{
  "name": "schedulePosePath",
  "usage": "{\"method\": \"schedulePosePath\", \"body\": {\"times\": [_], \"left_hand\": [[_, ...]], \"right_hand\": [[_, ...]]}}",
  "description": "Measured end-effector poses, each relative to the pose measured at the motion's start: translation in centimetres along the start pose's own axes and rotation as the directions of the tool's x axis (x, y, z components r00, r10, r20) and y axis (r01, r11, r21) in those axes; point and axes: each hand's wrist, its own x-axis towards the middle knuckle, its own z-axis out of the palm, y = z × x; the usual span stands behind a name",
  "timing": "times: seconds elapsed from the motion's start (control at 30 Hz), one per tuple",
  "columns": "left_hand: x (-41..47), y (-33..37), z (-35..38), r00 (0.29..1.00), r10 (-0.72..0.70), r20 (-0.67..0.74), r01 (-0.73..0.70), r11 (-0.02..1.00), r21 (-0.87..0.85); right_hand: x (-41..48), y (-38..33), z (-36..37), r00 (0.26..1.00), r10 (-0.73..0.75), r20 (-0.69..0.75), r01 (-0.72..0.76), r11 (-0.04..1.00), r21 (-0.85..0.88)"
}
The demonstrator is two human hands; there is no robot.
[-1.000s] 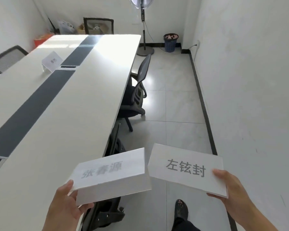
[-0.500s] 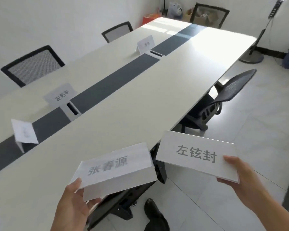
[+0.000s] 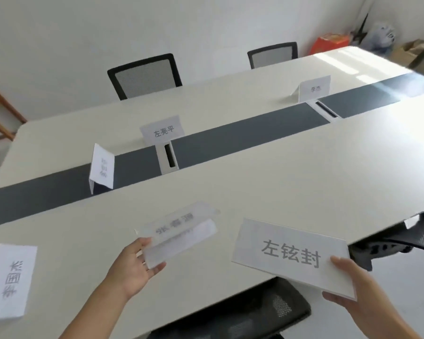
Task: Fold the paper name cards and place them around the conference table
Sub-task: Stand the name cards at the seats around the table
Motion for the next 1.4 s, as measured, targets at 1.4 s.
{"method": "schedulePosePath", "body": {"times": [1.4], "left_hand": [[28.6,12.3,4.7,0.675,0.602,0.426,-0.244,-0.363,0.899]], "right_hand": [[15.5,-4.1,13.3,0.957,0.176,0.233,-0.080,0.926,-0.369]]}}
